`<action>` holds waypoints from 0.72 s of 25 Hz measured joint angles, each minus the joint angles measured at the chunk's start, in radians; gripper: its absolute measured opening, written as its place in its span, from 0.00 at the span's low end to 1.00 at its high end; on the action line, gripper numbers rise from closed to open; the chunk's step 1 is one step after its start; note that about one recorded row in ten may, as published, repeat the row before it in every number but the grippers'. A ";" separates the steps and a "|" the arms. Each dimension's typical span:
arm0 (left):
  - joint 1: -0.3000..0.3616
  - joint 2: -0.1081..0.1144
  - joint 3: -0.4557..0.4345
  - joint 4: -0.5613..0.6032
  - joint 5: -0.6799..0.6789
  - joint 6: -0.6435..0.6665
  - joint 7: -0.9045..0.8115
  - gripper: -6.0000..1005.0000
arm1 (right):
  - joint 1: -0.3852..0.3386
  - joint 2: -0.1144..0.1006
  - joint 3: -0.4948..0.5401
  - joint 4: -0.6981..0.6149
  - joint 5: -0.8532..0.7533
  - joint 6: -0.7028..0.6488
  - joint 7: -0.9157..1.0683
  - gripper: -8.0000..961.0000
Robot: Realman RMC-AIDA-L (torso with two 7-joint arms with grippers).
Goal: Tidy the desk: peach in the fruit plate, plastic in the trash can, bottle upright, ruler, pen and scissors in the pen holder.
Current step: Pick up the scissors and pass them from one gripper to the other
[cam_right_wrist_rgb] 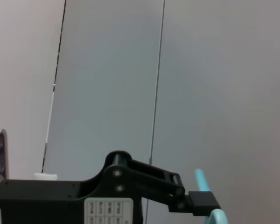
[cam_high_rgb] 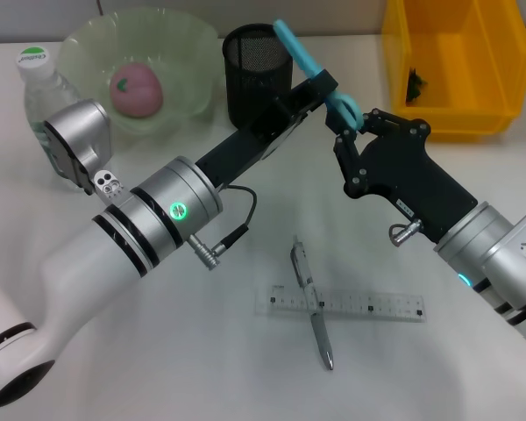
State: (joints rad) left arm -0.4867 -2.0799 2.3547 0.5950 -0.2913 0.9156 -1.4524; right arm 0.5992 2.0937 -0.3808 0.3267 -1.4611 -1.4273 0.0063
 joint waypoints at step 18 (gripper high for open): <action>-0.001 0.000 -0.009 -0.009 -0.004 0.031 0.066 0.17 | -0.017 0.000 0.034 -0.025 0.002 -0.018 0.018 0.10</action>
State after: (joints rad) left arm -0.4876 -2.0801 2.3452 0.5864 -0.2951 0.9467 -1.3859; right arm 0.5818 2.0938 -0.3465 0.3017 -1.4590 -1.4454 0.0246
